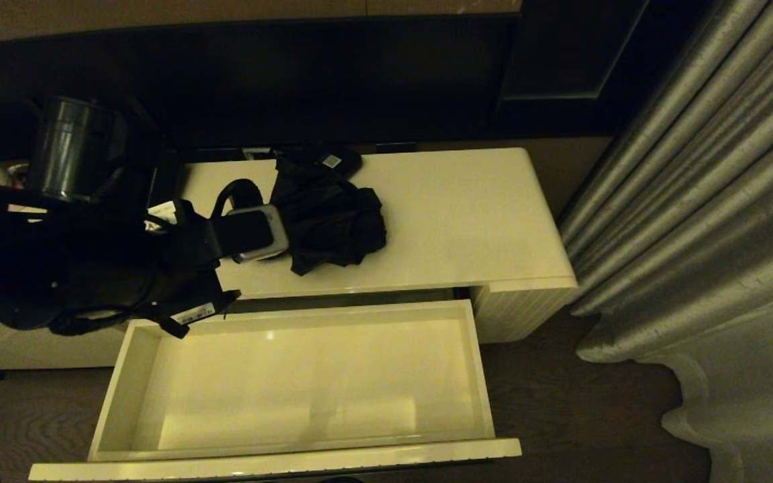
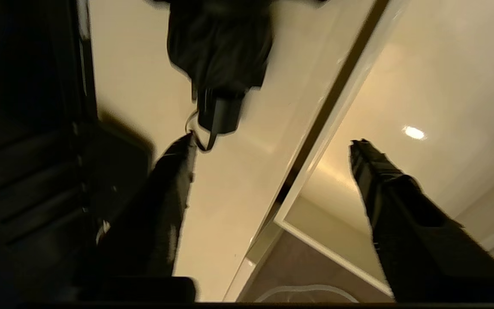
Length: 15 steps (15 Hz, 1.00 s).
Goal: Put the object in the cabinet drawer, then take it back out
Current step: Put the umbrella in the drawer
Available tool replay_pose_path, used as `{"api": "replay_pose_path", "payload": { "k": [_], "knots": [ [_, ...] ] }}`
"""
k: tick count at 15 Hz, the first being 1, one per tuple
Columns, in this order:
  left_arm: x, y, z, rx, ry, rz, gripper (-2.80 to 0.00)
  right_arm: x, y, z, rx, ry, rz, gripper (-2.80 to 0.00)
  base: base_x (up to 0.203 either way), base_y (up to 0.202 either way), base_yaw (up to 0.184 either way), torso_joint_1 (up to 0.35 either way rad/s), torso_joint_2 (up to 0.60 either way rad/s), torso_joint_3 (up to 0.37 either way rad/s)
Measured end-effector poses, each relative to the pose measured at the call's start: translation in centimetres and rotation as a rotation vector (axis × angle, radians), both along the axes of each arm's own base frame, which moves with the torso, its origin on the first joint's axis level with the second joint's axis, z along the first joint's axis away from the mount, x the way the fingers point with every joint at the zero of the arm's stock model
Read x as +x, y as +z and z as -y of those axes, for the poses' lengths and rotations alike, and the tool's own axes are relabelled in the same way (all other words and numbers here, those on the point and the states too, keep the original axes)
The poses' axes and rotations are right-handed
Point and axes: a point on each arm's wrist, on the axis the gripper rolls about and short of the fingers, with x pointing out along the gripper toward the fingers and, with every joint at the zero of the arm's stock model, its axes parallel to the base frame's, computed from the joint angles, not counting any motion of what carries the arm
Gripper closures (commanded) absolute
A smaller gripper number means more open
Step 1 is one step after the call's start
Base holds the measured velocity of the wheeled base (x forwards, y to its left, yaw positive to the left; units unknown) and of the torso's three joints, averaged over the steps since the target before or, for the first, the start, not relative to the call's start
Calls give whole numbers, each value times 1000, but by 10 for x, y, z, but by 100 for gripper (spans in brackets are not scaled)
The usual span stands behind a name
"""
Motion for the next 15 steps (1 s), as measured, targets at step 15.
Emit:
{"api": "replay_pose_path", "payload": {
  "k": [15],
  "knots": [
    [57, -11, -10, 14, 103, -34, -280, 0, 0, 0, 0, 0, 0, 0, 0, 0, 0, 0, 0, 0]
  ]
}}
